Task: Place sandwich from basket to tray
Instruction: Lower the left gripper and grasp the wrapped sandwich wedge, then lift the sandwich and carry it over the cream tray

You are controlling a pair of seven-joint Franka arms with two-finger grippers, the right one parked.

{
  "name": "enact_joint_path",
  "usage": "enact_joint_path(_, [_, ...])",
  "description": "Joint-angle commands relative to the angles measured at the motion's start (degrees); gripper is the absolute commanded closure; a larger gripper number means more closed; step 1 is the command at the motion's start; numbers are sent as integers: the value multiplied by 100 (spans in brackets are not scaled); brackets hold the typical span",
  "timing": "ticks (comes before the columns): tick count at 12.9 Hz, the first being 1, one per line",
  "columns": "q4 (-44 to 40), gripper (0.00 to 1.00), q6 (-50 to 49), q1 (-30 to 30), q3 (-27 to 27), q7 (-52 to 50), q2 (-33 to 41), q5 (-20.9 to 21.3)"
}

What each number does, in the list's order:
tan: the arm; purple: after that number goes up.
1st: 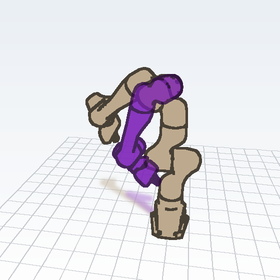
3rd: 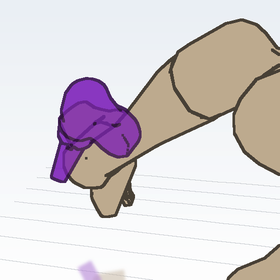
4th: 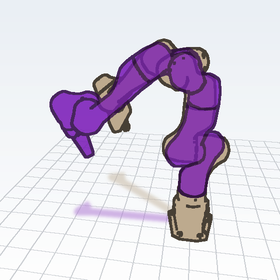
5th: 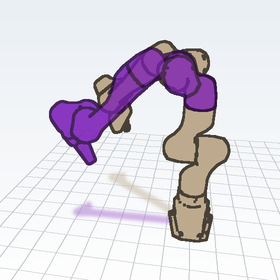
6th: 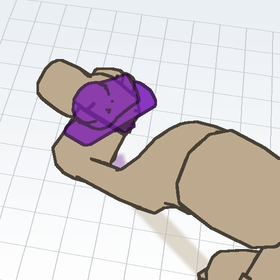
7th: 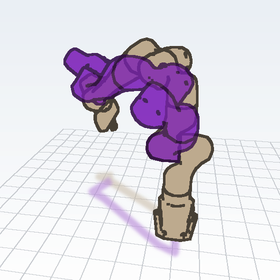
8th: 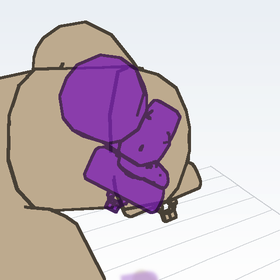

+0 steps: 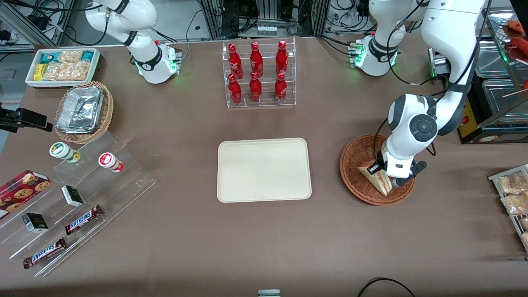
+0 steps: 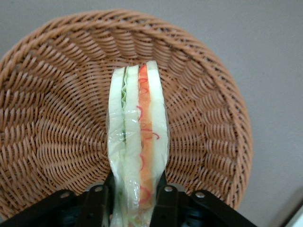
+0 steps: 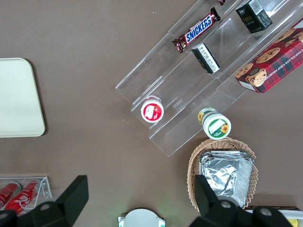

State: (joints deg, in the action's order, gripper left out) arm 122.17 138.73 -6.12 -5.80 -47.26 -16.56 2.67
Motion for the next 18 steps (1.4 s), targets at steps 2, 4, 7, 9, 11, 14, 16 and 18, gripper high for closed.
enact_joint_path(2, [-998,100,-1650,-178,-9,-64,407,172])
enact_joint_path(4, [-1938,100,-2740,-450,-17,-64,373,173])
enact_joint_path(7, [-2846,100,-3439,-1082,-18,-178,250,94])
enact_joint_path(9, [-3040,100,-3431,-1514,-18,-161,180,-54])
enact_joint_path(11, [-3234,100,-3422,-1961,-18,-169,-39,-283])
enact_joint_path(14, [-3620,100,-3318,-2718,-17,-239,-758,-284])
enact_joint_path(16, [-4007,100,-3011,-3104,-44,-178,-1294,-284])
enact_joint_path(18, [-4105,100,-2494,-3421,-44,-169,-1699,-214])
